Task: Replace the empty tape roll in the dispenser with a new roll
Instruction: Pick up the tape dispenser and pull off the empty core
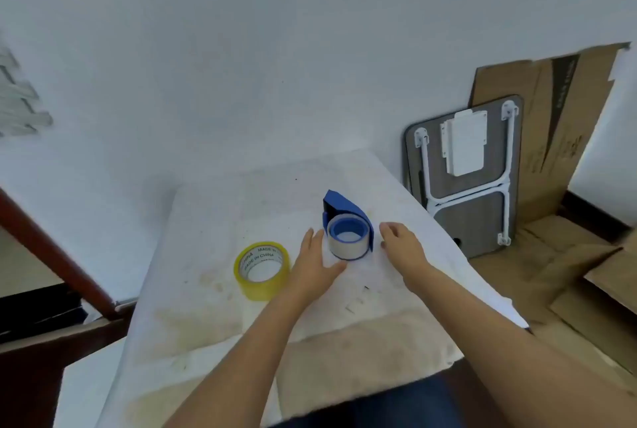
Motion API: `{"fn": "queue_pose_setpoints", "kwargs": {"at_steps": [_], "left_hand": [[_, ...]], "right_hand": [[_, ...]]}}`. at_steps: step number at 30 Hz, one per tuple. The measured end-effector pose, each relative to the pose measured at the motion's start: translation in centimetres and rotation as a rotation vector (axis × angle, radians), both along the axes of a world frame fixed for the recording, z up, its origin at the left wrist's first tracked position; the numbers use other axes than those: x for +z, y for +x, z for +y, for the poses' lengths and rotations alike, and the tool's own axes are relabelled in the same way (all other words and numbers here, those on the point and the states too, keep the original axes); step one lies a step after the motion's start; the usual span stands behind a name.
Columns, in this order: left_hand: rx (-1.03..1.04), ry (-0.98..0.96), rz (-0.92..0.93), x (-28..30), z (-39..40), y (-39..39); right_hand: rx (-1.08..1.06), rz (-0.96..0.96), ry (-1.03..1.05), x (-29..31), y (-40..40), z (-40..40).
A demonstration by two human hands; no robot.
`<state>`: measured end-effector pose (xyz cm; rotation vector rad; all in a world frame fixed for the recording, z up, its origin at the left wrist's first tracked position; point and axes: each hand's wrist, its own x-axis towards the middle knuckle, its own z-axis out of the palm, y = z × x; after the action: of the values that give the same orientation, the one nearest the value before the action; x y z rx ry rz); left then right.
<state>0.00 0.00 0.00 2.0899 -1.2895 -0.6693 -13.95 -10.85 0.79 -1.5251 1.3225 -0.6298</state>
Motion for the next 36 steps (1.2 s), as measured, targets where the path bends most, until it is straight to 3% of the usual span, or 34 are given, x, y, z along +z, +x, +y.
{"fn": "queue_pose_setpoints", "kwargs": {"at_steps": [8, 13, 18, 23, 31, 36], "left_hand": [[0.086, -0.106, 0.218, -0.5, -0.9, 0.2], [0.109, -0.122, 0.259, -0.6, -0.2, -0.5], [0.181, -0.167, 0.327, -1.2, 0.8, -0.6], [0.169, -0.212, 0.394, -1.8, 2.3, -1.0], [0.069, -0.254, 0.541, -1.8, 5.4, -1.3], [-0.01, -0.218, 0.591, -1.3, 7.0, -1.7]], "right_hand": [[-0.054, -0.108, 0.195, 0.3, 1.9, -2.2], [0.084, -0.154, 0.233, -1.0, 2.1, -1.0], [-0.016, -0.154, 0.197, -0.8, 1.4, 1.2], [-0.131, -0.371, 0.322, 0.3, 1.3, 2.7], [0.006, -0.305, 0.346, -1.6, 0.2, 4.8], [0.118, -0.491, 0.297, -0.5, -0.4, 5.7]]}}
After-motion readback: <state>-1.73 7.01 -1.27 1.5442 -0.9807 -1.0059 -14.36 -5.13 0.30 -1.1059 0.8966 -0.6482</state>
